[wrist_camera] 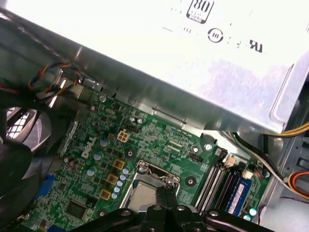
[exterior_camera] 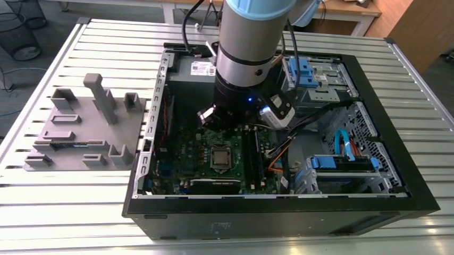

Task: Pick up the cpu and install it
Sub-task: 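Close the cpu cover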

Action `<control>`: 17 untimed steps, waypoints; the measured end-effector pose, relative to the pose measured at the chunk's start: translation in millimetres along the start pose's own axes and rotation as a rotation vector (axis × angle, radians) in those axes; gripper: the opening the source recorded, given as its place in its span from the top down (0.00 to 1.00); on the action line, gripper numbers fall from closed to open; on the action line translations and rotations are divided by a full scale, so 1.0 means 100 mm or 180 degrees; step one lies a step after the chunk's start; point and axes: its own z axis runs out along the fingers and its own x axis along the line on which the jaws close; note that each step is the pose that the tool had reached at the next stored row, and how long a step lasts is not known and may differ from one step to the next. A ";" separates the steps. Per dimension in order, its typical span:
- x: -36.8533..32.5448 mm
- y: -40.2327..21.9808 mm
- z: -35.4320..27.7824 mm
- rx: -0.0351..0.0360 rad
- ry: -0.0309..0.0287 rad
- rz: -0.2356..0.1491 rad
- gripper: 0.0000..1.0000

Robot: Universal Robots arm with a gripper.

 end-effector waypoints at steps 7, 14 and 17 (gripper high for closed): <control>0.013 -0.027 -0.002 0.0002 0.0001 0.0000 0.89; 0.085 -0.198 -0.007 0.0005 0.0002 0.0001 0.89; 0.114 -0.267 -0.005 0.0005 0.0002 0.0004 0.89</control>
